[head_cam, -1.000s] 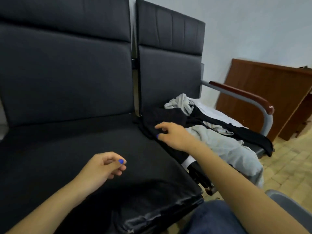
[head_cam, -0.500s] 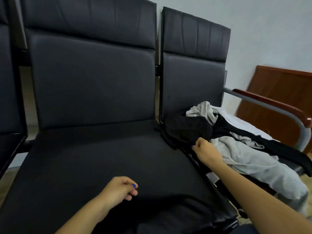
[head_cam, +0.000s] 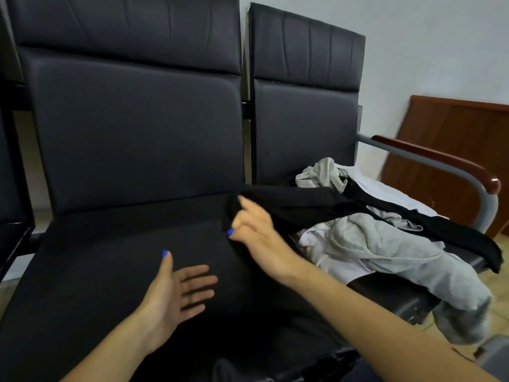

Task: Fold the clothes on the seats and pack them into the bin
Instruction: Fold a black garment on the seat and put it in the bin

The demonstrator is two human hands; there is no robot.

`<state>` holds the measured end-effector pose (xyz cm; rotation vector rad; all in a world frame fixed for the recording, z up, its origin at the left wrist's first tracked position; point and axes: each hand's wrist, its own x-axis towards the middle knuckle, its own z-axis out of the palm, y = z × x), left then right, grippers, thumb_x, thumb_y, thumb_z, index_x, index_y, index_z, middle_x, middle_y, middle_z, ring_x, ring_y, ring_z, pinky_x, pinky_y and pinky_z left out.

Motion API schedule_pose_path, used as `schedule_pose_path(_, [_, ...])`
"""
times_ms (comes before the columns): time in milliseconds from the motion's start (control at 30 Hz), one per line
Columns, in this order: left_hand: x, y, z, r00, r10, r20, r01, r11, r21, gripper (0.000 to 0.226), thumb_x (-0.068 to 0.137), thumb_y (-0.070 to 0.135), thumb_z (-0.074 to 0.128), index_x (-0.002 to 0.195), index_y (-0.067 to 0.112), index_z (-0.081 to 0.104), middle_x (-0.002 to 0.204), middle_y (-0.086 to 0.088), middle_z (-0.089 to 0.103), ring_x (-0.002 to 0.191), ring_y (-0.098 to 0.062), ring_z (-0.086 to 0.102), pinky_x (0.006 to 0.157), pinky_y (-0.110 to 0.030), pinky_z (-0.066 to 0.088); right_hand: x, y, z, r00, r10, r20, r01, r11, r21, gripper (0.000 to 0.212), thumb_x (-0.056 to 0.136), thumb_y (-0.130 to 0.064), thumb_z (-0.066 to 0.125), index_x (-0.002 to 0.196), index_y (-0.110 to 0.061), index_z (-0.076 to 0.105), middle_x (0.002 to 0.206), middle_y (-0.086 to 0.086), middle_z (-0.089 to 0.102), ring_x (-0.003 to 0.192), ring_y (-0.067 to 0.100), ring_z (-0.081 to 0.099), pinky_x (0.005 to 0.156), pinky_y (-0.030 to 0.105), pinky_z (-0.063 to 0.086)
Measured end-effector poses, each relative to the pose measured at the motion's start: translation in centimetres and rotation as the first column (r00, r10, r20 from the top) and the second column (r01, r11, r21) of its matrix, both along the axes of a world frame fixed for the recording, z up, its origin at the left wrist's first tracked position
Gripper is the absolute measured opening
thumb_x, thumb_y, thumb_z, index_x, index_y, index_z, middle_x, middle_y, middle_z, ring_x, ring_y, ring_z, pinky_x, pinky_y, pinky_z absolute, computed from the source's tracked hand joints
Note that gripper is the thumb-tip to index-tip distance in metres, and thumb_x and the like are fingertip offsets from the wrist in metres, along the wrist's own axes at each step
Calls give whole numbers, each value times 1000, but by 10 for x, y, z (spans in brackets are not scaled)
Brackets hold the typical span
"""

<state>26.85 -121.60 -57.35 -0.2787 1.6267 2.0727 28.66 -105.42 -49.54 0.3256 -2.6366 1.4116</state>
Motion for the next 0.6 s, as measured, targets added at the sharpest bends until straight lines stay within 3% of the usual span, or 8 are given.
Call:
schedule_pose_path(67, [1,0,10,999,40,35,-45,984,173,76,89,71,17,99,13,64,89,-9,71,92,-28,60,78,-40,44,11,-18,-3,983,162,84,-165,986,22,32,90,-4,53,68,-28,47,154,11,27,144,11,11,106,15,10])
schedule_pose_path(133, [5,-4,21,999,46,20,-50,964,262,69,89,68,26,91,13,68,82,-10,71,79,-26,63,71,-38,47,20,-29,-9,944,292,155,-297,955,10,36,89,0,53,64,-25,45,150,12,36,143,6,13,106,13,12])
schedule_pose_path(233, [12,-11,32,998,20,-57,-7,975,221,55,95,45,38,71,11,73,63,-8,69,48,-18,64,42,-24,49,31,-30,-9,904,373,208,-380,925,-7,30,91,-1,53,66,-18,47,144,9,45,139,0,17,100,4,14])
schedule_pose_path(300, [13,-15,38,998,20,-63,-9,985,172,39,97,31,41,85,7,69,64,-9,69,46,-18,64,37,-23,48,33,-27,-7,891,397,222,-403,915,-18,21,91,-5,55,72,-13,54,133,12,55,137,3,27,100,2,20])
schedule_pose_path(400, [8,-19,43,995,76,-64,-65,985,162,25,95,23,47,106,12,68,82,-10,73,61,-19,70,54,-30,56,26,-21,-7,933,330,147,-327,944,-46,14,89,-9,62,77,-17,62,104,16,66,106,16,58,103,37,43])
schedule_pose_path(433, [8,-18,48,992,103,-76,-90,982,164,25,95,21,48,107,14,68,86,-10,74,63,-19,70,58,-32,56,22,-17,-8,952,286,107,-281,958,-61,14,88,-8,63,79,-18,63,97,14,67,96,16,60,98,40,46])
schedule_pose_path(533, [4,-18,51,960,265,-93,-236,940,248,19,95,11,46,96,13,65,80,-11,72,61,-23,70,51,-29,56,11,-1,-12,981,142,131,-127,985,-115,15,89,-5,59,96,-18,59,89,12,66,81,16,61,75,25,48])
schedule_pose_path(600, [0,-20,50,880,460,-119,-423,873,242,19,93,4,49,87,15,63,80,-7,69,65,-20,69,53,-28,56,3,17,-19,973,55,225,-55,998,-7,38,90,-9,57,126,-17,46,91,6,65,79,16,59,68,19,45])
